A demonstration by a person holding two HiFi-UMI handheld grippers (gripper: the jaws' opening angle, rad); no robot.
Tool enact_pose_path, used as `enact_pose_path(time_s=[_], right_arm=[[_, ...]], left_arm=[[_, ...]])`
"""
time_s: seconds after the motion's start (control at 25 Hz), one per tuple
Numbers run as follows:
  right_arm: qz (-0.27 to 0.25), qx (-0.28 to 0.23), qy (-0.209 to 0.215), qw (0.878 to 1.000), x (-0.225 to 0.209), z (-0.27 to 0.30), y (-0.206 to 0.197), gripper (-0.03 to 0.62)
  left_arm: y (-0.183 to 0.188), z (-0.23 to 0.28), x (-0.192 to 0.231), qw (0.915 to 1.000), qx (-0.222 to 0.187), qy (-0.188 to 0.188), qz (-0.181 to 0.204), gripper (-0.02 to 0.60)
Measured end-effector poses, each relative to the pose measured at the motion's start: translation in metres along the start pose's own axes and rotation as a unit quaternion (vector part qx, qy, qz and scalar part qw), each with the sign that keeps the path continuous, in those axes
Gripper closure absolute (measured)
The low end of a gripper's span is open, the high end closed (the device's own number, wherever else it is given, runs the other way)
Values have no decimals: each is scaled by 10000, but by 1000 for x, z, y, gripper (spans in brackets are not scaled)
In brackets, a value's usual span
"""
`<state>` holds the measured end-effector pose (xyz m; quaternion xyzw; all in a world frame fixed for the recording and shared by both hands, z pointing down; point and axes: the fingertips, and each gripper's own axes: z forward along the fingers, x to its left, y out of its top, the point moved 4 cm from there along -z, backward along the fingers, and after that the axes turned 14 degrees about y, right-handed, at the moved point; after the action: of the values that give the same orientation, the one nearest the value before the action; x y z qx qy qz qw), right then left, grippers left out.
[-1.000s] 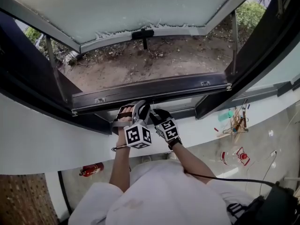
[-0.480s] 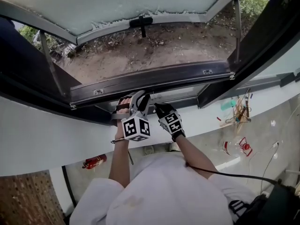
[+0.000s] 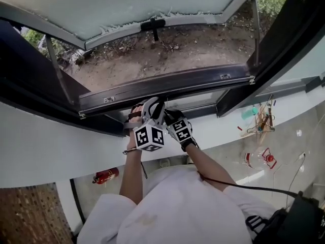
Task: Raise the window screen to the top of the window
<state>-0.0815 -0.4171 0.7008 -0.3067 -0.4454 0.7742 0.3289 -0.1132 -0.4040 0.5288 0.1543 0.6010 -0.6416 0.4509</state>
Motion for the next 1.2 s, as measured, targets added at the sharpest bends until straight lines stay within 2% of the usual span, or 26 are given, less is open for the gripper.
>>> enact_pose_path(time_s=[0.16, 0.32, 0.56, 0.68, 0.72, 0.8, 0.92, 1.04, 1.2], right_arm=[[170, -20, -19, 9999, -3, 14, -2, 589], [199, 25, 55, 9998, 0, 15, -24, 591], [392, 987, -71, 9943, -12, -3, -106, 591], [983, 1742, -176, 9796, -18, -28, -159, 591], [1221, 1832, -224, 9752, -19, -39, -174, 591], [1468, 1546, -288, 9766, -20, -58, -192, 591], [1677, 1098, -148, 9796, -17, -73, -206, 591], [1387, 1159, -93, 9835, -10, -80, -196, 591], [1155, 1189, 109, 9861, 7, -80, -198, 591]], left_arm=[[0, -1, 0, 9997, -92, -23, -204, 497], [-2, -1, 1, 9998, -81, 46, -155, 497], [-2, 0, 1, 10000, -27, 91, 11, 497], [-1, 1, -1, 9999, -44, 115, 83, 497], [-2, 1, -1, 9999, -51, 105, 127, 497], [-2, -1, -2, 9996, 17, 87, 259, 499], [-2, -2, 1, 9984, 308, 55, 468, 534], [0, 0, 1, 9971, 429, 89, 617, 540], [-1, 1, -4, 9970, 288, 273, 669, 550]])
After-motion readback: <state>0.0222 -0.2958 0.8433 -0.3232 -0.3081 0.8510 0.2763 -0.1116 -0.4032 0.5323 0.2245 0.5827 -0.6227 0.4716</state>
